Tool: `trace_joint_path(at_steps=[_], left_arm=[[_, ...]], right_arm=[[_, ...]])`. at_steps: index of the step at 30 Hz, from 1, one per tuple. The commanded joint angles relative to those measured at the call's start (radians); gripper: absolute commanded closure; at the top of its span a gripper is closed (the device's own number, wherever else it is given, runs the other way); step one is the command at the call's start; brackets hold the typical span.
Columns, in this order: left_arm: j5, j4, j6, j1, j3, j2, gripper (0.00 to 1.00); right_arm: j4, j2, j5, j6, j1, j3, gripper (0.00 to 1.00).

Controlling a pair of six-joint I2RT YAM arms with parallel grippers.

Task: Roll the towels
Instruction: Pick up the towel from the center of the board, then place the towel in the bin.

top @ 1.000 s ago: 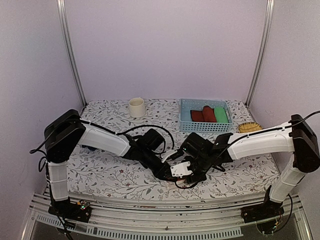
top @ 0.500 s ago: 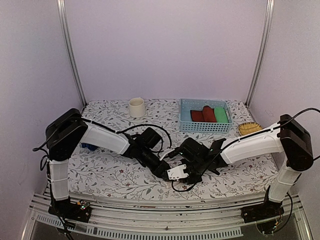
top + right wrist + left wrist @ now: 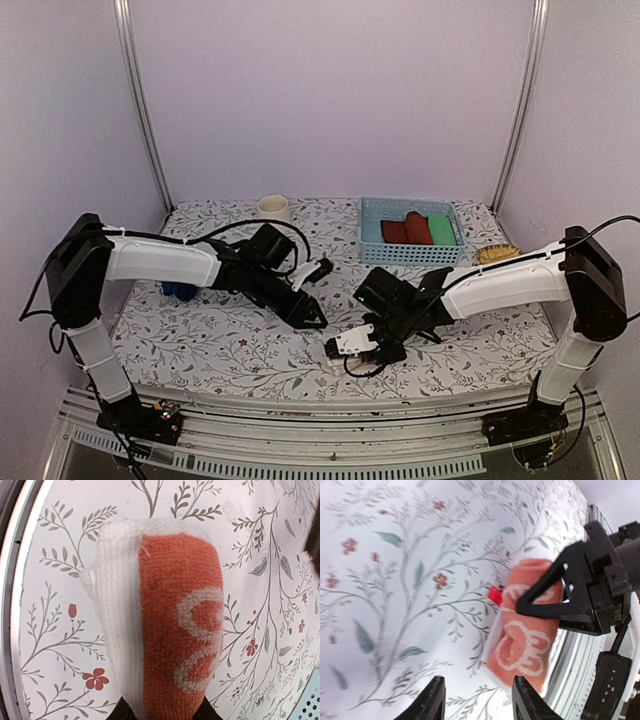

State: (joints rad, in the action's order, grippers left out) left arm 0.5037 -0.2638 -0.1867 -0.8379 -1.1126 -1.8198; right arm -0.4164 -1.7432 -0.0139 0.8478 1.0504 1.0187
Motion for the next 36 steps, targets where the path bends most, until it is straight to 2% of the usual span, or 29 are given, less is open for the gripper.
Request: trace_joint_path(at_steps=[1, 6, 12, 28, 31, 36], left_arm=[[-0.172, -0.109, 0.006, 0.073, -0.006, 0.128, 0.52], [-0.347, -0.187, 0.074, 0.101, -0.041, 0.222, 0.52], [-0.53, -0.208, 0.139, 0.122, -0.006, 0.243, 0.52], [-0.515, -0.15, 0.155, 0.137, 0.06, 0.226, 0.53], [-0.51, -0.152, 0.156, 0.138, 0.06, 0.229, 0.52], [-0.506, -0.153, 0.159, 0.138, 0.057, 0.226, 0.53]], right_arm=[[-0.154, 0.03, -0.08, -0.046, -0.057, 0.084, 0.87], [-0.196, 0.02, -0.127, -0.079, -0.157, 0.181, 0.88], [-0.216, -0.016, -0.133, -0.142, -0.26, 0.362, 0.9], [-0.112, -0.23, 0.131, -0.457, -0.559, 0.751, 0.96], [-0.112, -0.295, 0.18, -0.51, -0.594, 0.832, 0.96], [-0.178, -0.445, 0.357, -0.635, -0.602, 0.994, 0.97]])
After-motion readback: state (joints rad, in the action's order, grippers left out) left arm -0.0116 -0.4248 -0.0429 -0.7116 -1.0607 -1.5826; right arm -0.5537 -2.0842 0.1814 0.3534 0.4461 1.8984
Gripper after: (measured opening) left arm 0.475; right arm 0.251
